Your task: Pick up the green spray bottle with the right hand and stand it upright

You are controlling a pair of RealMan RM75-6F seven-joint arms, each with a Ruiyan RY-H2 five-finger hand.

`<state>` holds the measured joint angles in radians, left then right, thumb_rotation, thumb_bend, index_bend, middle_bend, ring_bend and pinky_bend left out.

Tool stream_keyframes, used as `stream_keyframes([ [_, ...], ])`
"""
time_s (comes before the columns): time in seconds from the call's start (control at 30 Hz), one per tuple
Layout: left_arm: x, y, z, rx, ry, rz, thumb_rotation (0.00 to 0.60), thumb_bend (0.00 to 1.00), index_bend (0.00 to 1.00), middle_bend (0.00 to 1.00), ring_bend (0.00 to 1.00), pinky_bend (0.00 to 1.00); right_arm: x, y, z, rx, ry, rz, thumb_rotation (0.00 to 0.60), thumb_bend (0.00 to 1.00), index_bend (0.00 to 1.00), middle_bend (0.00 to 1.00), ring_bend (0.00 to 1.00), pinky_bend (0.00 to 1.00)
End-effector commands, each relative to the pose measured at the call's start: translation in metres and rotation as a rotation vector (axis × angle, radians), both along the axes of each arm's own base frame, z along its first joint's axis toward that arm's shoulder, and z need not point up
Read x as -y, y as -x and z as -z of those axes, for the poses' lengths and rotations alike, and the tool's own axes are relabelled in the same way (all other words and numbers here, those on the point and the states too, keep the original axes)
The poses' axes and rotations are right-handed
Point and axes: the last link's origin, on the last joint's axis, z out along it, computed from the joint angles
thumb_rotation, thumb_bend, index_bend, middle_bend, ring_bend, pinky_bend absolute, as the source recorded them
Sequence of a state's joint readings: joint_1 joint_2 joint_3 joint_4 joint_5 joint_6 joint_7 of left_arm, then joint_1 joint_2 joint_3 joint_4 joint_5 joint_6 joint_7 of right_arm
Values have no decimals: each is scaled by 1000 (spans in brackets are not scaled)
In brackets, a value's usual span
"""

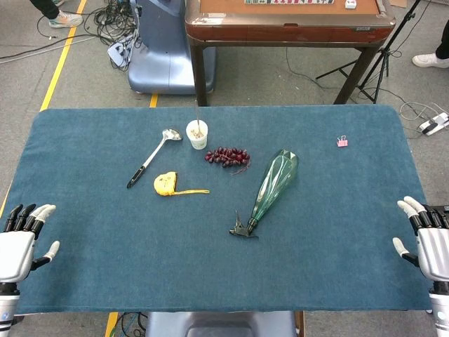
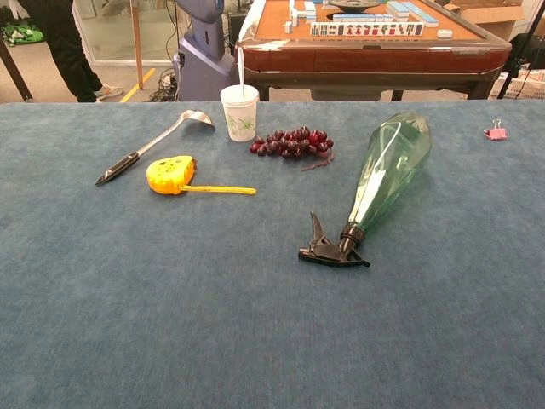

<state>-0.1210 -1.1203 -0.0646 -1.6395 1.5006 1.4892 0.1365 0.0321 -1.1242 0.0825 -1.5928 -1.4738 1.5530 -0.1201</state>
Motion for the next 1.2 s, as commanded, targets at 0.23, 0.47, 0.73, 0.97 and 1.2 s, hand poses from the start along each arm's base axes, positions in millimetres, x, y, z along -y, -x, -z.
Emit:
stream_keyframes([
  [0.23,-1,-3,1,-2,5,5,600,330,143,166,94,27,1,-2,-1,-6,-9,-15,600,210,208,195,164,207],
  [0.47,0,-3,0,-4,4,5,600,330,143,166,94,27,12,-13,0,-42,-58,-71,600,209,208,195,163,207],
  [0.73,5,-5,-1,-5,1,10,600,330,144,166,95,25,44,-46,15,-120,-198,-201,600,137,208,195,164,207],
  [0.97,7,-5,-4,-5,-10,10,600,330,144,166,95,22,76,-82,42,-196,-333,-327,600,94,208,191,163,206],
  [1.2,9,-4,-6,-4,-18,12,600,330,146,166,95,21,106,-110,73,-317,-451,-434,600,90,209,187,149,197],
])
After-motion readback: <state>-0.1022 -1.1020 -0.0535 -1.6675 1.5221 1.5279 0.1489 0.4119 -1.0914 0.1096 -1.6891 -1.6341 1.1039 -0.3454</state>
